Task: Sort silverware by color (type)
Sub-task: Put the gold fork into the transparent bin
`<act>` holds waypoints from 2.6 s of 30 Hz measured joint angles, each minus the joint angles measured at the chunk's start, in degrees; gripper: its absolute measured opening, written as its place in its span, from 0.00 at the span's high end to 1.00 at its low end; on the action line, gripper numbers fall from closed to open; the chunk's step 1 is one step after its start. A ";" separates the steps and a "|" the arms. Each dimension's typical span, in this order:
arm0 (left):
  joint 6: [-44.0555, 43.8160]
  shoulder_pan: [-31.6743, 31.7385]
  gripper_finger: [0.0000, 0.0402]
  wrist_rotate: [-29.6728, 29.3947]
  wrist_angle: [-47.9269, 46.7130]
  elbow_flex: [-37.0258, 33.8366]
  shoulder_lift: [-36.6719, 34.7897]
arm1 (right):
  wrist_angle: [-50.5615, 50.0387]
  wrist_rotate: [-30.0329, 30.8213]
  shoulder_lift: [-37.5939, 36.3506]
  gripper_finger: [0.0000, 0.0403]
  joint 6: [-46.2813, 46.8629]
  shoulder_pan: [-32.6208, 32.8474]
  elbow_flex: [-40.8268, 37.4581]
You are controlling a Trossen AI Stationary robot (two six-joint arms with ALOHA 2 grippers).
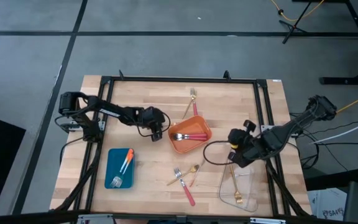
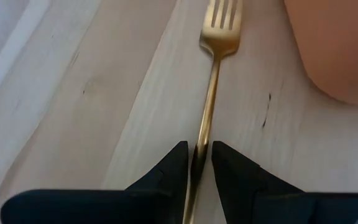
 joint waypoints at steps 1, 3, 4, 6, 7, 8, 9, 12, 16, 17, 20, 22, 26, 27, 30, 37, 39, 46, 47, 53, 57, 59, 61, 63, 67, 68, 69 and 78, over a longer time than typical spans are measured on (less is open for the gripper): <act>-0.41 0.41 0.82 0.49 -0.02 0.00 0.03 | 1.00 -0.53 0.00 0.76 -1.88 -0.56 0.00; -0.50 1.02 0.82 1.29 0.00 -0.02 0.04 | 3.01 -1.52 0.00 0.76 -5.20 -1.70 0.00; -0.50 1.22 0.82 1.57 0.00 -0.04 0.04 | 3.92 -1.98 0.00 0.76 -6.79 -2.24 0.00; -0.52 1.54 0.84 2.18 -0.02 -0.04 0.04 | 5.75 -2.89 0.00 0.76 -9.60 -3.30 0.00; -0.53 1.55 0.85 2.16 -0.04 -0.04 0.04 | 6.51 -3.32 0.00 0.76 -10.89 -3.87 0.00; -0.51 1.55 0.86 2.04 -0.04 -0.04 0.04 | 7.34 -3.85 0.00 0.76 -12.18 -4.45 0.00; -0.50 1.55 0.87 1.99 -0.04 -0.04 0.04 | 8.30 -4.28 0.00 0.76 -13.45 -5.00 0.00; -0.50 1.55 0.92 1.64 -0.07 -0.07 0.06 | 10.52 -5.84 0.00 0.76 -17.22 -6.69 0.00; -0.50 1.55 0.96 1.53 -0.09 -0.09 0.06 | 13.11 -7.96 0.00 0.76 -21.52 -9.01 0.00; -0.48 1.55 0.97 1.53 -0.11 -0.09 0.08 | 13.82 -8.55 0.00 0.76 -22.67 -9.62 0.00; -0.46 1.55 0.97 1.40 -0.10 -0.09 0.08 | 15.56 -10.06 0.00 0.76 -25.03 -11.39 0.00; -0.48 1.55 0.97 1.38 -0.09 -0.09 0.08 | 16.55 -10.64 0.00 0.76 -26.38 -12.46 0.00; -0.46 1.55 0.97 1.28 0.14 -0.11 0.04 | 18.85 -11.98 0.00 0.76 -29.39 -14.47 0.00; -0.46 1.55 0.97 1.26 0.28 -0.14 -0.26 | 19.46 -12.18 0.00 0.76 -30.30 -14.89 0.00; -0.46 1.55 0.97 1.13 0.93 -0.18 -0.89 | 21.66 -13.62 0.00 0.76 -32.35 -16.15 0.00; -0.05 1.68 0.97 -2.68 0.93 -0.27 -3.76 | 24.87 -16.09 0.02 0.76 -35.60 -18.43 0.00; -0.05 1.60 0.97 -2.93 1.38 -0.15 -4.34 | 24.95 -16.04 0.02 0.76 -36.56 -18.70 0.00; -0.02 1.61 0.97 -4.01 2.39 -0.07 -6.86 | 28.47 -16.06 0.02 0.76 -41.01 -18.78 0.00; -0.04 1.59 0.97 -4.42 2.39 -0.07 -7.19 | 29.29 -16.06 0.02 0.76 -41.81 -18.78 0.00; -0.02 1.61 0.97 -6.30 3.50 -0.02 -10.16 | 34.47 -15.99 0.02 0.76 -47.24 -19.16 0.00; -0.02 1.59 0.97 -5.80 6.27 0.04 -11.87 | 38.96 -16.15 0.02 0.76 -49.88 -20.78 0.00; -0.07 1.44 0.97 -4.89 8.14 0.04 -12.36 | 41.14 -16.35 0.02 0.76 -50.94 -21.98 0.00; -0.08 1.18 0.97 -3.36 10.69 0.09 -12.40 | 43.46 -17.16 0.04 0.76 -52.13 -23.33 0.00; -0.21 0.66 0.97 -1.77 12.61 0.09 -12.40 | 45.73 -18.29 0.04 0.76 -53.46 -24.53 0.00; -0.53 -0.80 0.97 0.22 15.23 0.09 -12.42 | 51.10 -22.43 0.52 0.76 -56.04 -27.02 0.00; -0.55 -1.28 0.97 0.35 15.73 0.09 -12.42 | 52.49 -23.74 0.79 0.76 -56.41 -27.65 0.00; -0.59 -1.76 0.97 0.55 16.23 0.09 -12.42 | 53.90 -25.12 1.26 0.76 -56.97 -28.15 0.00; -5.94 -5.24 0.97 3.21 17.97 0.09 -12.42 | 62.06 -36.34 7.96 0.76 -57.37 -32.13 0.02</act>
